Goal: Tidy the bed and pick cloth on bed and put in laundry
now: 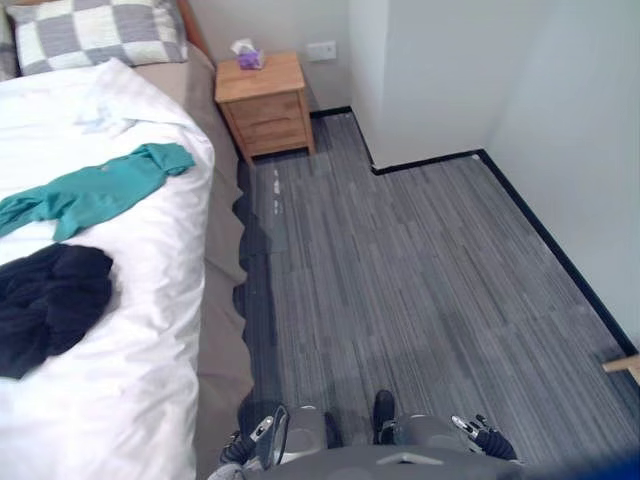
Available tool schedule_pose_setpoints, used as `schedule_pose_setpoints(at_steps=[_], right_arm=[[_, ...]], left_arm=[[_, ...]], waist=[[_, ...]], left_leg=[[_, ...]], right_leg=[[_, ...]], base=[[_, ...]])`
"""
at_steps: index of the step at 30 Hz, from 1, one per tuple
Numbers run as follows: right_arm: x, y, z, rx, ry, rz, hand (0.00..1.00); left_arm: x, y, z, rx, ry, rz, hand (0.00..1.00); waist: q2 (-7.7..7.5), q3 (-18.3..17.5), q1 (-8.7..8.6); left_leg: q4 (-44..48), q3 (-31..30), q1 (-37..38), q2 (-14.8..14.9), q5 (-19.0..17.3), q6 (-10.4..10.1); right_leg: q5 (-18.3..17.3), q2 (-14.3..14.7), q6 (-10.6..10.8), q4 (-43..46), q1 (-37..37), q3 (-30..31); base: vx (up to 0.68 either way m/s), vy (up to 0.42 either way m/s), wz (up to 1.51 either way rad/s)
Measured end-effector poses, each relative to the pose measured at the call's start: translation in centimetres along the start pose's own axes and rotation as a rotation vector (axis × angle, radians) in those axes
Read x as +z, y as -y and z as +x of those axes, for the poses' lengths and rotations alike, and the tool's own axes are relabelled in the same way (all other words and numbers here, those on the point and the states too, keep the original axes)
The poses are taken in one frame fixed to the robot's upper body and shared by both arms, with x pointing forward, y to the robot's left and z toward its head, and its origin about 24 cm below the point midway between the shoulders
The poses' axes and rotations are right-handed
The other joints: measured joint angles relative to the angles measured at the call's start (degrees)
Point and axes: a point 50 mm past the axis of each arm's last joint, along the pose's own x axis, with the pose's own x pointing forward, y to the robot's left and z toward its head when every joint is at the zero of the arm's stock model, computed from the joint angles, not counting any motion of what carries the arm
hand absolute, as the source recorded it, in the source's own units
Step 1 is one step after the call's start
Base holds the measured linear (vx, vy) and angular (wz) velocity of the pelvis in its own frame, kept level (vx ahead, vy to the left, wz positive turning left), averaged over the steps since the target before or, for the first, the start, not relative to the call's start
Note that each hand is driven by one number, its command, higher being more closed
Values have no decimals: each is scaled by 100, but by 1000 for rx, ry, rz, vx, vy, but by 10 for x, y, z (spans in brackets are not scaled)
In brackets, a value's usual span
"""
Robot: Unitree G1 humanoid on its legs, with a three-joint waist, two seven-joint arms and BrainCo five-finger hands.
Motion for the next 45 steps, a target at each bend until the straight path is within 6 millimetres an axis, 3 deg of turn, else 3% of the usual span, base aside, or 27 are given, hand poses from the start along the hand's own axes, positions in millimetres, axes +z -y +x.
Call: schedule_pose_setpoints(at_steps=[1,2,3,5,8,10,11,12,14,16,19,21,23,24,25,27,28,29,30,32,34,35,37,38,41,44,45], right_arm=[[2,4,-2,-7,16,-14,0],[5,4,-2,-2,32,-29,0],[1,-2,-4,13,36,-30,0],[-11,-4,-7,13,3,-13,0],[-15,-2,-8,8,-21,-47,0],[-21,-4,-9,3,-43,-35,0],[-20,-5,-8,-6,-35,-10,0],[-19,-9,-7,-1,-23,5,0],[-20,-11,-7,0,-34,0,0],[-19,-11,-5,8,-45,-40,0],[-14,-11,-3,1,-37,-76,0],[-5,-10,1,-19,-30,-111,0],[-9,-10,1,-42,-66,-115,0],[-19,-11,-2,-47,-118,-99,0],[-13,1,1,-78,-133,-104,0],[-11,1,3,-78,-142,-116,0],[-12,1,2,-76,-145,-124,0],[-12,1,2,-73,-145,-129,0],[-14,-1,2,-55,-145,-145,0],[-8,-1,4,-48,-135,-141,0],[-9,4,4,-43,-152,-139,0],[-9,7,3,-42,-159,-142,0],[-10,8,3,-45,-169,-144,0],[-11,7,3,-44,-178,-133,0],[-10,7,4,-47,-181,-121,0],[4,0,9,-33,-125,-96,0],[5,-2,9,-28,-123,-83,0]], left_arm=[[-4,2,-1,1,-5,-14,0],[-6,4,-2,0,0,-30,0],[1,2,-1,5,29,-44,0],[5,-3,-1,16,45,-38,0],[4,-1,0,12,34,-32,0],[2,-6,0,36,22,-21,0],[1,-10,0,51,9,-3,0],[2,-15,1,57,13,31,0],[4,-20,1,63,18,56,0],[7,-16,2,50,26,69,0],[5,-13,2,42,13,52,0],[11,-1,5,8,13,44,0],[17,9,7,-20,17,38,0],[23,17,8,-49,22,35,0],[24,34,8,-106,26,31,0],[28,34,9,-110,32,26,0],[20,33,8,-101,-4,20,0],[19,31,8,-97,-8,20,0],[13,19,7,-58,-31,-8,0],[11,19,7,-53,-46,6,0],[9,24,7,-58,-55,15,0],[10,25,7,-51,-52,8,0],[16,25,8,-47,-32,-24,0],[20,26,8,-50,-13,-33,0],[27,32,7,-74,17,-32,0],[33,36,8,-88,39,-52,0],[35,36,8,-86,42,-62,0]], waist=[[206,-50,46],[251,-37,116],[155,-20,92],[-94,-101,72],[-87,-256,90],[-215,-408,103],[-222,-429,83],[-361,-384,-26],[-384,-381,-164],[-360,-366,-173],[-261,-355,-271],[-107,-254,-462],[-126,-238,-497],[-232,-216,-528],[-7,-97,-443],[-111,45,-454],[-15,50,-474],[-26,-4,-465],[-100,-177,-465],[25,-243,-463],[147,-299,-439],[207,-276,-435],[260,-182,-436],[172,-145,-380],[157,-155,-202],[28,-81,-90],[-16,-56,-59]], left_leg=[[-454,233,49,154,311,-6],[-479,438,66,243,493,30],[-475,688,149,173,523,-2],[-350,822,224,-27,454,210],[-253,778,301,-191,475,349],[-380,588,430,-462,275,356],[-532,490,652,-635,24,378],[-625,433,892,-783,-27,439],[-794,271,1352,-921,-54,482],[-1060,57,1913,-825,-18,434],[-1410,-141,2303,-552,60,301],[-1525,-431,2497,-196,127,195],[-1452,-754,2543,-66,144,158],[-1448,-1026,2716,-89,138,-26],[-1429,-1225,2656,-23,85,-264],[-1884,-1728,2621,-370,325,-190],[-1630,-1716,2572,-293,698,-214],[-1595,-1752,2570,-282,695,-211],[-1489,-1877,2573,-258,683,-210],[-1100,-1885,2414,-99,688,-232],[-123,-1896,1860,115,849,-483],[942,-1924,1334,317,1144,-650],[2516,-1777,606,556,1006,-559],[3074,-1534,207,552,839,-498],[2795,-853,-387,442,571,-268],[1235,35,-702,14,587,-176],[610,306,-700,-167,734,-32]], right_leg=[[21,118,88,89,9,-8],[-291,26,126,1060,-247,-229],[-764,-232,214,1733,-221,-311],[-1282,-481,372,1455,78,-176],[-1336,-557,569,1303,248,68],[-1628,-776,759,1781,158,108],[-1757,-953,834,2894,-241,107],[-1585,-1242,870,4098,-642,22],[-1296,-1583,804,5343,-994,-220],[-1564,-1646,629,5645,-1207,-608],[-1629,-1383,502,5100,-1649,-996],[-1469,-968,423,4123,-2065,-1075],[-533,-679,453,2357,-2107,-892],[687,-695,57,1250,-1763,-843],[526,-723,34,1383,-1625,-1011],[43,-1133,119,2221,-1628,-941],[-424,-1192,251,2949,-1715,-875],[-489,-1189,283,2966,-1713,-836],[-936,-1240,316,2852,-1547,-826],[-1228,-1132,340,2867,-1374,-1032],[-1337,-987,263,2644,-1181,-1222],[-1365,-842,231,2289,-856,-1375],[-1396,-677,128,1782,-206,-1558],[-1376,-673,97,1522,204,-1631],[-1353,-752,164,1081,787,-1704],[-1349,-1023,323,755,1403,-1787],[-1366,-1126,353,720,1620,-1801]], base=[[106,86,-64],[211,82,-55],[254,29,-26],[251,47,-11],[252,115,-22],[314,149,-24],[311,125,15],[311,125,34],[351,39,60],[469,-16,47],[377,-99,36],[505,-244,67],[491,-301,84],[522,-294,81],[488,-279,78],[311,-256,78],[219,-224,81],[224,-199,67],[167,-118,34],[332,-229,45],[319,-256,41],[298,-202,52],[324,-187,48],[319,-164,18],[336,-103,-6],[488,4,2],[474,87,9]])
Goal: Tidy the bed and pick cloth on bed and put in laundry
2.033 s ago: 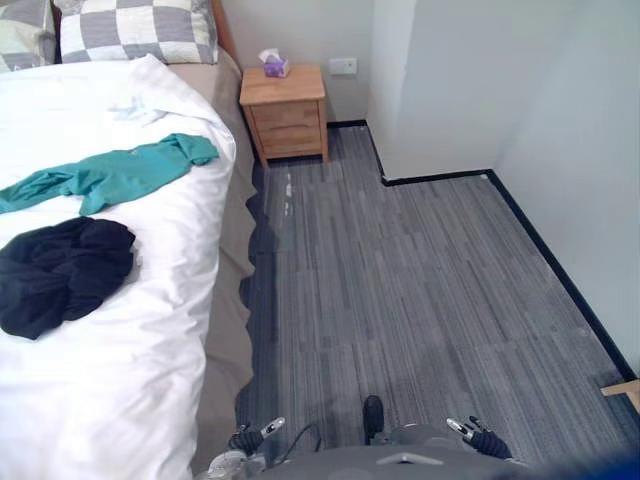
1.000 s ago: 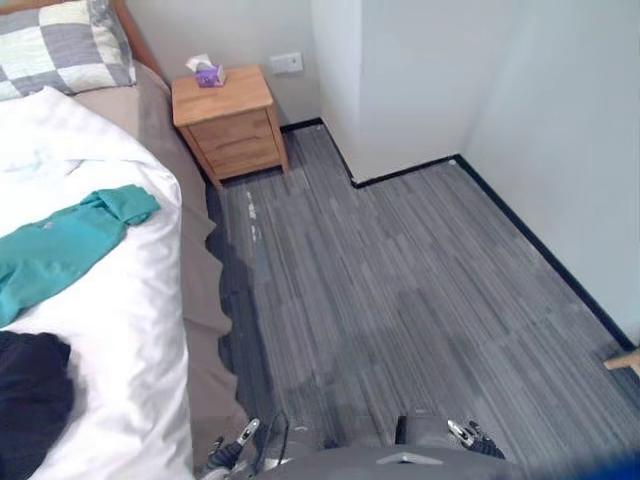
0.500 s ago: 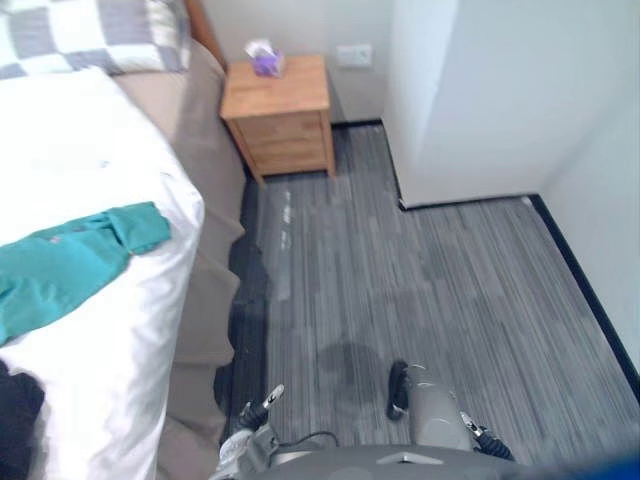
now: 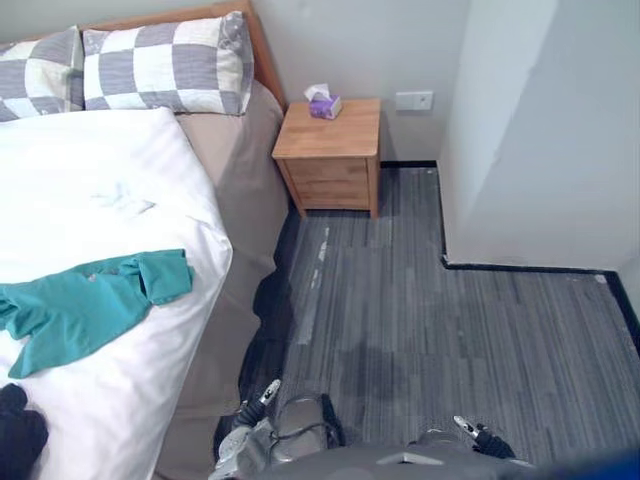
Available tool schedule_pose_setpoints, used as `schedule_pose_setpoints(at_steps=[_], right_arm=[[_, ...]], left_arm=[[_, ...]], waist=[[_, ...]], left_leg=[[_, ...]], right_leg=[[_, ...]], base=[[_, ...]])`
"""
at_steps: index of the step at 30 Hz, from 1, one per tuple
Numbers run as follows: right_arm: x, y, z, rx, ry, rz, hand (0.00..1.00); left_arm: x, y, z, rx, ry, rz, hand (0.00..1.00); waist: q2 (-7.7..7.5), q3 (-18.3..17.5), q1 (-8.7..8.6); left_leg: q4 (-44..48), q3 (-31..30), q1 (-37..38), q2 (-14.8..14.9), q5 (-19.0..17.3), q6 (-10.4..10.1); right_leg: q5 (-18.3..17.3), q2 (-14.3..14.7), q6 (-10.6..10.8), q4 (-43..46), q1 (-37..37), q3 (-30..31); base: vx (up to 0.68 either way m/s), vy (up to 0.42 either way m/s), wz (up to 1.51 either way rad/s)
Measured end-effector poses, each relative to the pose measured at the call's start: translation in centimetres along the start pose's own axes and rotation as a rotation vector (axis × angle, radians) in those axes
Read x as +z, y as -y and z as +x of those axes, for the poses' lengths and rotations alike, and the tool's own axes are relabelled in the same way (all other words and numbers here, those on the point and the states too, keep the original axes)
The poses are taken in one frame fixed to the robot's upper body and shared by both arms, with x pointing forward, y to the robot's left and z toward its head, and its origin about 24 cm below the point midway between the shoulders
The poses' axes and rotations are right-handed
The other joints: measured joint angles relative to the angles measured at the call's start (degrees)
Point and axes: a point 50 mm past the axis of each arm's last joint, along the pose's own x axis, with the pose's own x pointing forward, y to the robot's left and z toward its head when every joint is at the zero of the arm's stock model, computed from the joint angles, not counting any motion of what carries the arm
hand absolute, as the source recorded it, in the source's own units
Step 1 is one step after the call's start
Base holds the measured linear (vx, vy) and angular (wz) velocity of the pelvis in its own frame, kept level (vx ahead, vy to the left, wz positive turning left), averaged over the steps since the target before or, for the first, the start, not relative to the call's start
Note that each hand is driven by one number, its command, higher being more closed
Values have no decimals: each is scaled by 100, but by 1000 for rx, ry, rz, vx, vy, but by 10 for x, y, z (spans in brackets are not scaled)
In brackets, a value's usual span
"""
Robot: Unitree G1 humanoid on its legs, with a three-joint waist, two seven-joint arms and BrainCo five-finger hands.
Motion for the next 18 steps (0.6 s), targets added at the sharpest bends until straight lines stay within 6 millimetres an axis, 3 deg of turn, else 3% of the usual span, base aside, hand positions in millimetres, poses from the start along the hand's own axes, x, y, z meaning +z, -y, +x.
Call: schedule_pose_setpoints(at_steps=[1,2,3,4,6,7,11,13,14,15,17,18], right_arm=[[0,0,0,10,-8,0,0],[-1,1,0,12,-10,0,0],[-1,2,0,18,-13,-2,0],[-1,-4,1,35,-25,6,0],[7,-21,5,86,-2,7,0],[11,-25,6,98,7,7,0],[13,-27,7,110,7,-23,0],[13,-23,6,98,6,-28,0],[13,-20,6,87,8,-13,0],[14,-16,6,76,13,-12,0],[22,-16,6,77,62,-32,0],[25,-17,6,89,79,-53,0]], left_arm=[[0,1,0,-2,-1,1,0],[0,1,0,-1,-1,1,0],[-2,-1,0,3,-3,4,0],[3,-6,0,18,11,3,0],[13,-10,2,24,37,31,0],[15,-11,2,28,43,33,0],[10,-14,2,38,25,36,0],[7,-17,1,48,11,45,0],[6,-19,1,49,5,72,0],[6,-22,1,50,1,130,0],[1,-30,0,64,-23,183,0],[-4,-34,-2,63,-36,194,0]], waist=[[-3,-1,43],[0,-1,53],[24,-13,92],[-153,-9,203],[-393,-54,213],[-428,-58,258],[-366,-119,363],[-331,-199,359],[-338,-217,327],[-388,-211,261],[-347,-223,139],[-325,-248,134]], left_leg=[[-787,200,35,-168,391,105],[-1023,233,55,-205,530,120],[-1727,234,156,-271,977,113],[-1982,327,282,-391,1587,757],[-1851,451,190,-433,1315,754],[-1607,531,150,-403,1143,847],[-1143,662,279,-476,431,916],[-1171,592,460,-627,159,854],[-1288,425,668,-804,71,848],[-1475,239,980,-981,35,819],[-1747,-31,1466,-1103,32,808],[-1930,-186,1771,-1136,46,832]], right_leg=[[-9,-41,92,-3,176,4],[-18,-41,131,-9,227,9],[-66,2,277,-31,318,65],[-179,-56,513,-129,492,234],[226,-115,636,-434,531,347],[469,-144,716,-580,611,370],[816,-397,877,-395,751,373],[810,-689,903,627,423,415],[1013,-985,1021,1910,-56,555],[1157,-1229,971,3338,-619,834],[712,-1306,897,4550,-1195,960],[438,-1252,886,4695,-1474,957]], base=[[380,79,5],[470,134,-6],[374,146,-30],[451,157,-30],[403,139,-28],[461,183,-23],[361,162,-14],[297,164,10],[310,193,55],[368,213,70],[323,124,81],[289,63,65]])
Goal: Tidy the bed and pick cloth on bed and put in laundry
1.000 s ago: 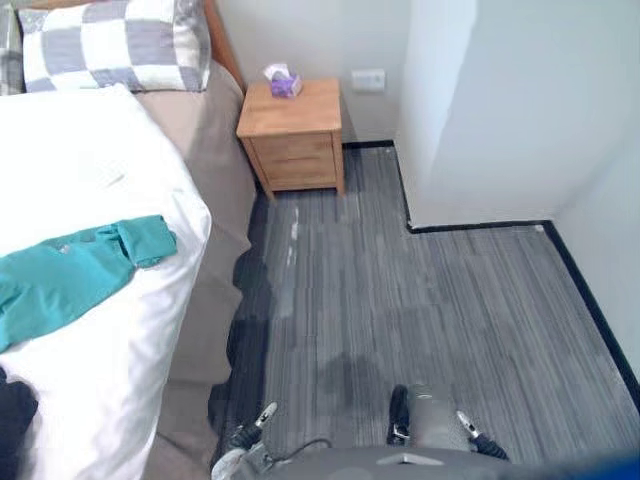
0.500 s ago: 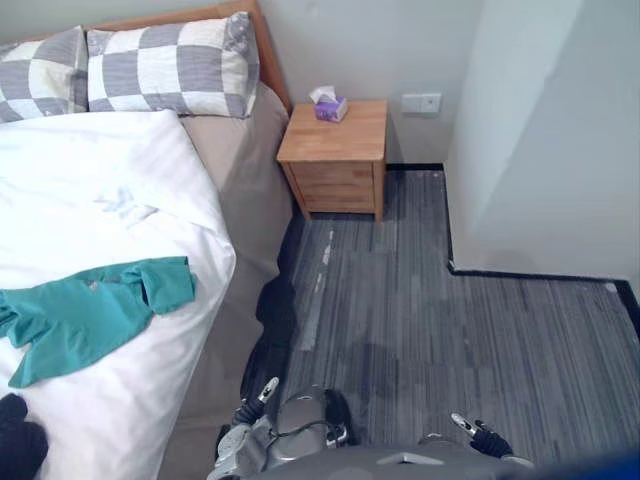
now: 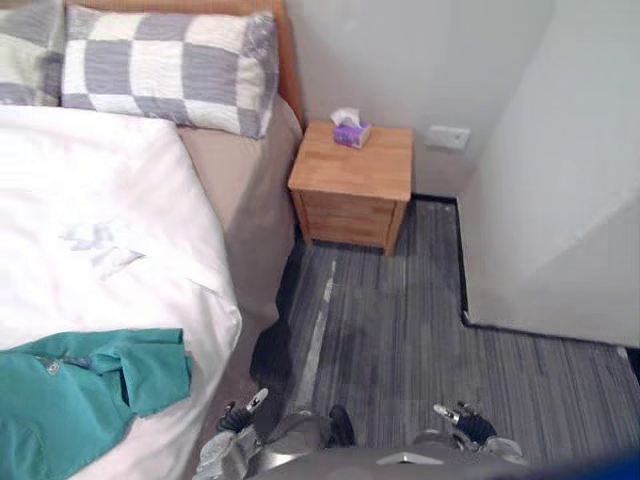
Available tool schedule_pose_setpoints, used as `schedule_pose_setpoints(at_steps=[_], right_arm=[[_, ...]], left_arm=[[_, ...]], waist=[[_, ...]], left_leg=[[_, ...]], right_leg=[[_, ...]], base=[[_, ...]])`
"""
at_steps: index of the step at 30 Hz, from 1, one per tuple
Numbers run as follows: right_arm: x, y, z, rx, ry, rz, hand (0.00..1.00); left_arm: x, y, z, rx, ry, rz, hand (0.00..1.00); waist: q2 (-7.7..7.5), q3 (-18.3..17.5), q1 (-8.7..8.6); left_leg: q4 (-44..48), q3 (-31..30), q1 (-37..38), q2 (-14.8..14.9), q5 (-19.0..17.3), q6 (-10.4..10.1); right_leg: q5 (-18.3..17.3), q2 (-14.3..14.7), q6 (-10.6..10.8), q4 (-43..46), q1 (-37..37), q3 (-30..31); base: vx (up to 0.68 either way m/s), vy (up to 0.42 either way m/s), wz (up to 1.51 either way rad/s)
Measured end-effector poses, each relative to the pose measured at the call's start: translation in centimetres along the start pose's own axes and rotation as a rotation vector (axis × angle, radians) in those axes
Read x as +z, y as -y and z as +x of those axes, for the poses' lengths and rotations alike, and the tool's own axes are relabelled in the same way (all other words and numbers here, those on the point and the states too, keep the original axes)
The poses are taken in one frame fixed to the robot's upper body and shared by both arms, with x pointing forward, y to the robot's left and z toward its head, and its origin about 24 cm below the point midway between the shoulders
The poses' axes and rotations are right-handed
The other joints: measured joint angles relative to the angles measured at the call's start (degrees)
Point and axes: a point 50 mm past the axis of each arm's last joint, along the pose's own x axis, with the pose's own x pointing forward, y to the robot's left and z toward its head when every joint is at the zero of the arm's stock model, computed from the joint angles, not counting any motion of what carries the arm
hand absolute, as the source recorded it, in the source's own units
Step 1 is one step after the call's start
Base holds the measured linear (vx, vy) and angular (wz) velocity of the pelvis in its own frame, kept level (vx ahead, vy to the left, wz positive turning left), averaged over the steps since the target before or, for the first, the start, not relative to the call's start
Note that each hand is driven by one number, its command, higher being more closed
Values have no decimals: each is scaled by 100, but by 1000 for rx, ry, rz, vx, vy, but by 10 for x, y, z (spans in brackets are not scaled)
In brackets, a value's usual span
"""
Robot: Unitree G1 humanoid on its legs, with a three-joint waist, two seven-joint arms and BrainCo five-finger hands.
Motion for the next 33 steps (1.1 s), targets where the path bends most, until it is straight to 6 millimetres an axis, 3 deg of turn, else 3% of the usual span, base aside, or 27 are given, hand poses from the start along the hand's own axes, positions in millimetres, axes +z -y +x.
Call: schedule_pose_setpoints(at_steps=[1,2,4,6,8,9,10,11,12,15,18,20,21,23,25,26,27,29,30,33], right_arm=[[0,0,0,3,2,-3,0],[4,-2,1,24,24,-20,0],[12,-6,3,50,57,-34,0],[20,-12,5,101,76,-58,0],[21,-15,5,115,82,-47,0],[20,-16,5,118,86,-40,0],[18,-21,5,127,93,-32,0],[21,-17,5,115,107,-35,0],[24,-16,5,114,129,-35,0],[30,-24,5,140,170,-45,0],[35,-39,5,205,188,-60,0],[33,-38,5,212,170,-61,0],[30,-38,4,212,160,-58,0],[26,-38,2,214,147,-58,0],[22,-38,2,214,129,-58,0],[22,-37,1,212,124,-73,0],[23,-35,1,213,125,-98,0],[24,-36,2,215,126,-109,0],[25,-38,2,218,125,-114,0],[20,-44,3,229,105,-108,0]], left_arm=[[-1,0,0,0,-1,-1,0],[1,1,0,-11,-1,-4,0],[7,5,1,-37,10,1,0],[9,12,2,-58,14,-1,0],[11,16,2,-70,19,19,0],[13,20,3,-78,26,23,0],[15,23,3,-72,30,31,0],[15,26,3,-73,33,38,0],[15,31,2,-87,42,49,0],[11,35,1,-75,38,36,0],[12,36,0,-57,39,25,0],[12,33,0,-46,39,1,0],[14,33,0,-43,52,-9,0],[15,32,-1,-48,73,-15,0],[17,31,-2,-54,92,-25,0],[17,32,-2,-56,98,-29,0],[14,33,-3,-58,92,-32,0],[11,34,-4,-66,86,-31,0],[12,31,-4,-76,94,-20,0],[14,24,-3,-81,109,-8,0]], waist=[[-4,-8,-1],[-9,-15,10],[-12,-16,-82],[33,3,-145],[40,1,-163],[-35,24,-167],[-147,56,-200],[-84,85,-208],[30,96,-166],[145,82,-210],[108,79,-143],[106,80,-211],[62,111,-211],[71,92,-194],[63,80,-138],[87,65,-99],[167,19,-103],[208,-30,-122],[119,-29,-134],[-70,-84,-109]], left_leg=[[-26,-40,55,-7,-1,-2],[-183,-387,303,-8,-15,-27],[-270,-901,405,28,-37,-117],[-331,-1544,558,188,-68,-197],[-340,-2004,595,312,-130,-306],[-326,-2339,643,329,-183,-389],[-180,-2672,626,296,-323,-524],[-129,-2646,626,379,-385,-591],[-133,-2384,612,539,-308,-703],[-298,-2346,772,738,-273,-854],[-255,-2184,676,863,-92,-1045],[291,-1970,370,954,-61,-1109],[980,-1603,53,1085,-105,-1220],[1893,-664,-366,1458,-151,-1206],[2027,350,-477,1706,-188,-1139],[1688,837,-482,1723,-139,-1093],[1087,1139,-512,1680,347,-1031],[524,1179,-376,1454,361,-977],[29,1093,-282,1233,415,-897],[-283,889,-228,1005,570,-800]], right_leg=[[-49,21,-2,-15,-55,-4],[-335,244,-68,-401,-389,-15],[-420,515,-141,-1173,-708,21],[-353,1102,-179,-2528,-953,469],[-38,1470,-215,-3414,-1023,937],[372,1605,-238,-4129,-1028,1328],[1085,1594,-225,-4492,-864,1565],[971,1639,-311,-4416,-790,1376],[733,1652,-437,-4062,-839,1219],[158,1670,-711,-3392,-886,920],[-238,1596,-856,-3240,-844,566],[-285,1508,-890,-3497,-544,204],[-283,1460,-904,-3743,-263,-81],[-283,1393,-918,-3998,145,-585],[-281,1233,-914,-4124,398,-954],[-269,1119,-881,-4132,504,-1102],[-252,1084,-797,-4106,509,-1218],[-221,1053,-663,-4135,494,-1307],[-201,990,-626,-4171,480,-1410],[-177,869,-583,-4147,536,-1483]], base=[[286,12,82],[286,-52,113],[271,-111,143],[304,-213,142],[334,-323,134],[421,-486,175],[371,-452,152],[333,-422,126],[357,-427,99],[275,-297,78],[184,-265,55],[122,-181,99],[122,-145,117],[110,-95,119],[94,-28,102],[148,95,76],[131,94,71],[139,143,66],[127,152,67],[107,102,55]])
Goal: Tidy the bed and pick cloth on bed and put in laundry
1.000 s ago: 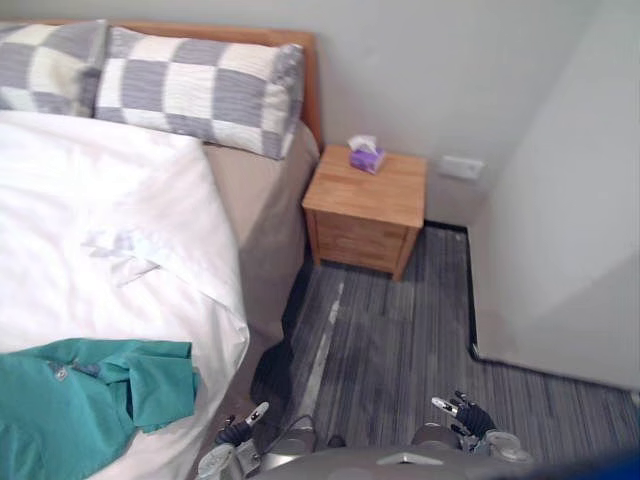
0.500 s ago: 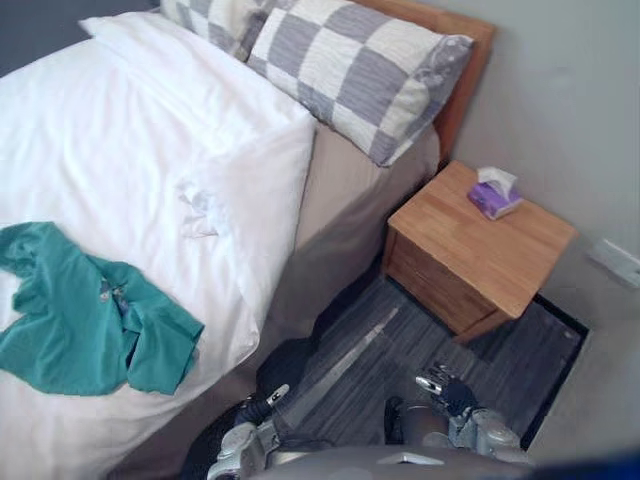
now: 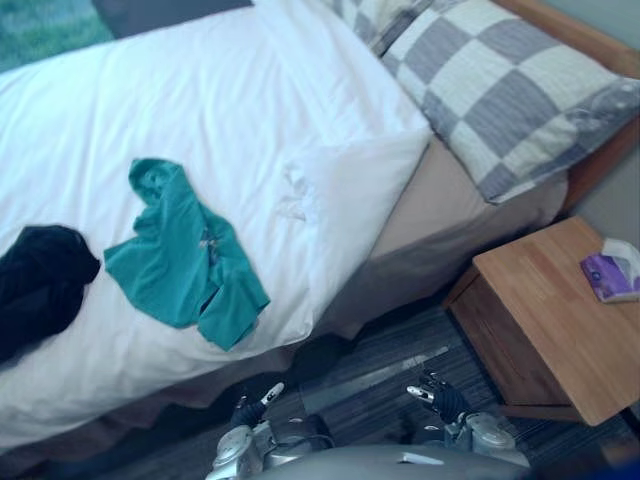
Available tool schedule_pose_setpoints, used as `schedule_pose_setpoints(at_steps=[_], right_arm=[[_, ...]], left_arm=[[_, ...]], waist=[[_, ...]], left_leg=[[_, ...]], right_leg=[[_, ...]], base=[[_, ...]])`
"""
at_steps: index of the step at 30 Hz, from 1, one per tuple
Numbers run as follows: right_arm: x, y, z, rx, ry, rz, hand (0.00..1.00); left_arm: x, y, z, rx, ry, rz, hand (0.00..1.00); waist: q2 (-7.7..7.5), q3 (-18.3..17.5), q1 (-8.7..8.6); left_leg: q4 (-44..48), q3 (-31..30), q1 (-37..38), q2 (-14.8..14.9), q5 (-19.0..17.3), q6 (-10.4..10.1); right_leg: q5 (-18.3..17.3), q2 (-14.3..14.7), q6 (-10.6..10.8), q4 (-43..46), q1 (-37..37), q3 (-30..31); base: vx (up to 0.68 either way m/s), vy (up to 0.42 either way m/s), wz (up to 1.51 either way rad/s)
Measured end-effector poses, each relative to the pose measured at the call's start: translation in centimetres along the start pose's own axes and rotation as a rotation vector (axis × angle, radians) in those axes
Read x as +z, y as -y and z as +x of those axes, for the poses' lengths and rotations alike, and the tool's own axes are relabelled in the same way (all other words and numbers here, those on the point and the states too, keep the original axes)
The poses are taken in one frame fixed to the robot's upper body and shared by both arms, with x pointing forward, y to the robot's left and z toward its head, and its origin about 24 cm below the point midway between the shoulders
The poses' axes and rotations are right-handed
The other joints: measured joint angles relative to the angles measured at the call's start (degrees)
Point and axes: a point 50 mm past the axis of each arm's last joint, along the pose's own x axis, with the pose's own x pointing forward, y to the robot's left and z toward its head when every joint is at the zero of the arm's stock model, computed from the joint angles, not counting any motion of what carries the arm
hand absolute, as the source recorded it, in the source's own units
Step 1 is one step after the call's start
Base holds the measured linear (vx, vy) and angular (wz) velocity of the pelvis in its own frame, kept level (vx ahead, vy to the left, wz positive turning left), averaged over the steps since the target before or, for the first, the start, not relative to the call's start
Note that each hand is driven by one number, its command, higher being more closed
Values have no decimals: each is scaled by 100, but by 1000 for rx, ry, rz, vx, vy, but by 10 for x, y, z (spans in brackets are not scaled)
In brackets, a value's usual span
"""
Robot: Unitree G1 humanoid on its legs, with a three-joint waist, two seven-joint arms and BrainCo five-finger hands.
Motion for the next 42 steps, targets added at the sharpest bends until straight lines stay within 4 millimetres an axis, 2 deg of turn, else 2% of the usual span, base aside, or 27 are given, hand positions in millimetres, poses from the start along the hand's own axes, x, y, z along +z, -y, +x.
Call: schedule_pose_setpoints(at_steps=[6,8,10,11,12,13,14,15,16,17,18,20,21,22,27,34,37,39,40,42], right_arm=[[-1,-4,2,-18,1,11,0],[-1,-7,4,-15,0,15,0],[2,-6,5,-24,7,27,0],[4,-3,4,-34,26,28,0],[4,-4,4,-33,39,22,0],[4,-5,4,-30,43,15,0],[5,-5,3,-29,58,9,0],[4,-6,2,-30,69,15,0],[2,-8,2,-27,73,25,0],[3,-10,2,-25,90,46,0],[4,-4,0,-32,95,31,0],[4,4,-2,-45,97,18,0],[5,7,-3,-55,108,15,0],[5,7,-3,-62,108,21,0],[1,1,-2,-75,106,80,0],[-6,14,-9,-298,100,160,0],[2,28,-14,-452,137,201,0],[17,45,-20,-575,175,209,0],[34,59,-24,-642,218,212,0],[50,72,-30,-698,259,208,0]], left_arm=[[-1,-3,0,-42,-8,83,0],[1,-4,0,-44,-1,117,0],[2,-5,0,-61,2,151,0],[2,-4,0,-69,-3,170,0],[4,-6,2,-60,-10,199,0],[5,-6,2,-59,-12,208,0],[5,-5,3,-54,-18,211,0],[6,-7,4,-47,-21,216,0],[6,-8,4,-43,-21,221,0],[7,-8,5,-35,-22,215,0],[1,-2,3,-40,-32,205,0],[-4,5,2,-53,-38,203,0],[-6,9,2,-62,-37,197,0],[-6,9,1,-63,-33,195,0],[-7,8,0,-73,-23,211,0],[-7,5,1,-76,-34,221,0],[-7,4,1,-81,-49,225,0],[-6,2,1,-85,-57,231,0],[-6,-1,2,-82,-69,237,0],[-4,-4,2,-73,-73,244,0]], waist=[[-86,-31,-36],[-97,-18,-57],[-134,14,-115],[-157,68,-162],[-161,72,-181],[-159,73,-177],[-161,75,-171],[-198,68,-187],[-272,45,-192],[-293,83,-213],[-148,35,-219],[50,6,-205],[150,-1,-216],[165,-6,-225],[76,-94,-224],[53,-116,-146],[49,-115,-154],[29,-115,-147],[-4,-143,-148],[-46,-163,-142]], left_leg=[[-708,-494,325,-248,338,18],[-852,-546,405,-256,397,15],[-915,-730,494,-282,396,17],[-983,-905,582,-249,380,28],[-965,-1022,571,-145,381,6],[-970,-1113,570,-93,376,-11],[-977,-1247,552,-3,361,-40],[-977,-1362,509,12,390,-151],[-985,-1421,490,-54,386,-233],[-1076,-1505,581,-94,470,-301],[-1255,-1410,677,35,616,-366],[-1384,-1416,698,139,698,-459],[-1403,-1416,730,239,743,-508],[-1452,-1403,792,285,757,-531],[-1529,-1161,981,379,772,-594],[-1529,-907,1151,322,772,-594],[-1532,-877,1159,315,772,-594],[-1563,-811,1128,321,770,-591],[-1570,-797,1021,326,775,-580],[-1572,-799,933,321,810,-535]], right_leg=[[70,-91,118,100,307,-196],[60,-185,138,573,183,-209],[65,-370,130,1531,-110,-30],[128,-501,-71,2348,-510,311],[-435,-328,31,2214,-680,773],[-518,-216,35,1998,-721,948],[-535,19,40,1533,-834,1418],[-364,212,132,886,-821,1885],[-192,203,156,487,-786,2101],[59,200,185,363,-730,2100],[79,312,184,170,-654,1999],[113,436,138,26,-609,1940],[194,538,56,-60,-493,1881],[199,595,51,-138,-390,1851],[210,726,35,-334,-140,1827],[335,717,57,-583,104,1983],[362,718,58,-616,122,2009],[392,735,49,-615,51,2084],[423,751,52,-622,-88,2133],[468,750,60,-650,-169,2136]], base=[[42,7,47],[-7,-20,33],[-14,-12,34],[-23,-95,51],[-25,-118,52],[-35,-100,52],[-35,-120,52],[-51,-131,57],[-6,-199,62],[63,-186,47],[83,-156,34],[122,-116,8],[173,-157,6],[183,-148,6],[121,-58,1],[21,10,-10],[-72,13,-2],[-124,17,-12],[-136,11,-10],[-121,5,0]])
